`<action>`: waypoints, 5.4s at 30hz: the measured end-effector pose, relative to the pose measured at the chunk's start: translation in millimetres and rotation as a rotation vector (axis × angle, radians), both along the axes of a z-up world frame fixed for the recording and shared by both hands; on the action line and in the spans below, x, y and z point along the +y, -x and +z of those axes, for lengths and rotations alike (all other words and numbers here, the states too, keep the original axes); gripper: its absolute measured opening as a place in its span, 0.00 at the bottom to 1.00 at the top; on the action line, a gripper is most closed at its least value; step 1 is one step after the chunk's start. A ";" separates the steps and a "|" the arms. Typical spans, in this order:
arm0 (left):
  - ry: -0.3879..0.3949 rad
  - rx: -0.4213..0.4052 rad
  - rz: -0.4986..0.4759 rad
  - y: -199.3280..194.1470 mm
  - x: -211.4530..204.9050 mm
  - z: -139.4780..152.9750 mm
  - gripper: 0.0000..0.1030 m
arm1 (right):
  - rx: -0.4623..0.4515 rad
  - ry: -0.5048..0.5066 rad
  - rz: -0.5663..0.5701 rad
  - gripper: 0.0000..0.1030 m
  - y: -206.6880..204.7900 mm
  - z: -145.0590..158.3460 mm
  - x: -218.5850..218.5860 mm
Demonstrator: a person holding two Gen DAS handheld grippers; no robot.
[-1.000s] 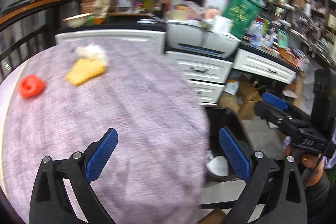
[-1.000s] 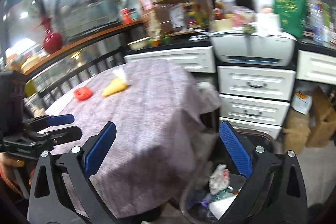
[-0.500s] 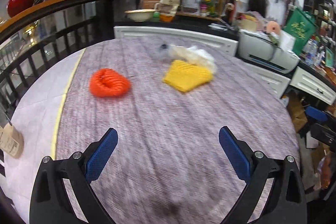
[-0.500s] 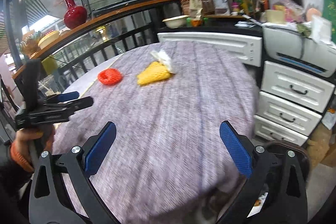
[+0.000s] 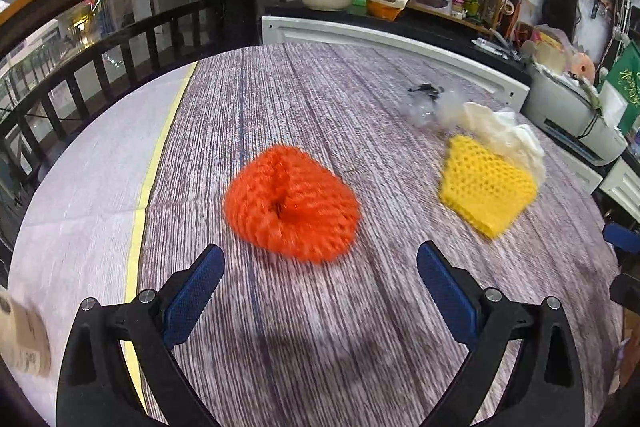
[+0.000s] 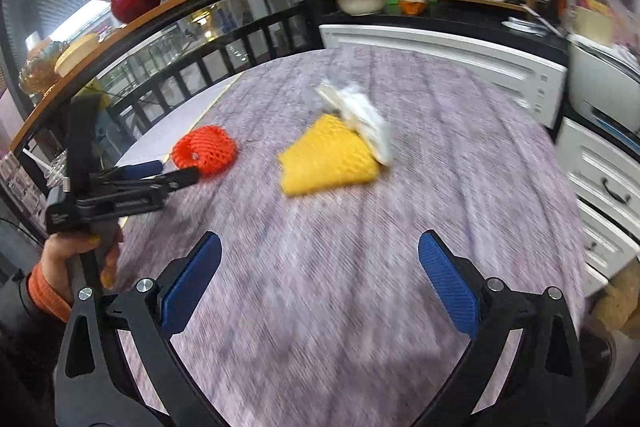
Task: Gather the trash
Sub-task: 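Grasp the orange foam net with the left tool while the right tool grasps the yellow foam net, then lift both foam nets off the table toward the black bin, then carry both held foam nets over the black bin, then open the right tool to drop the yellow net while the left tool drops the orange net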
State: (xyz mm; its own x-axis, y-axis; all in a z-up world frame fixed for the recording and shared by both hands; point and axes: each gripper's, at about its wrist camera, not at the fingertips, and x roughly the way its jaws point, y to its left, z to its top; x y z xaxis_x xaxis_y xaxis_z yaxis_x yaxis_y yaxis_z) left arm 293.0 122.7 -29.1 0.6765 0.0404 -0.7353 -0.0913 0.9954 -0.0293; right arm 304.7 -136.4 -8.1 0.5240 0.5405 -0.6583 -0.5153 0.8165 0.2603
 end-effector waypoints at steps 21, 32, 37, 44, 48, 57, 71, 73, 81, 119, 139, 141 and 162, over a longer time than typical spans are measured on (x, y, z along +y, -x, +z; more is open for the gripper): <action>-0.021 0.020 -0.029 -18.2 2.9 -7.1 0.27 | -0.083 0.312 0.053 0.05 -64.2 -26.8 89.4; -0.044 -0.063 -0.027 6.0 -8.1 15.5 0.27 | -0.062 0.228 0.031 0.04 -51.0 -17.8 75.6; -0.032 -0.077 -0.036 16.4 -12.3 20.4 0.26 | -0.047 0.152 0.036 0.04 -37.0 -7.5 58.3; 0.000 -0.092 -0.053 36.0 -21.7 25.2 0.26 | -0.073 0.101 0.043 0.04 -10.9 6.9 37.6; 0.021 -0.111 -0.073 52.6 -31.0 31.2 0.26 | -0.095 0.068 0.050 0.04 11.5 19.1 22.9; 0.083 -0.154 -0.155 91.7 -70.7 42.6 0.26 | -0.148 -0.001 0.001 0.04 55.7 42.9 -33.6; 0.143 -0.190 -0.328 130.1 -156.1 49.3 0.27 | -0.190 -0.027 -0.137 0.04 113.6 48.7 -131.5; 0.153 -0.189 -0.353 131.8 -170.2 48.4 0.26 | -0.187 -0.030 -0.162 0.04 120.9 44.1 -145.9; 0.194 -0.169 -0.446 138.8 -222.8 40.7 0.26 | -0.137 -0.052 -0.289 0.04 140.8 21.6 -205.8; 0.197 0.039 -0.691 142.2 -374.5 -27.0 0.26 | 0.072 0.036 -0.674 0.73 165.9 -115.2 -328.9; 0.185 0.178 -0.718 126.4 -405.2 -71.0 0.27 | 0.080 0.047 -0.795 0.79 192.6 -117.0 -361.4; 0.182 0.178 -0.725 126.2 -406.9 -70.8 0.29 | 0.081 0.047 -0.798 0.79 193.0 -117.5 -362.6; 0.248 0.172 -0.723 132.1 -379.0 -58.7 0.86 | 0.110 0.046 -0.807 0.82 187.3 -120.8 -365.8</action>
State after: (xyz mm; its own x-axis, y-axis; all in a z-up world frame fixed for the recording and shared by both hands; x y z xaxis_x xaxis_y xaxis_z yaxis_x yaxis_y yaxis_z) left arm 160.9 -256.3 -87.9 0.3478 -0.5460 -0.7622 0.5539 0.7756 -0.3028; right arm 117.4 -502.2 -128.9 0.6713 -0.0049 -0.7411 0.2628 0.9365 0.2319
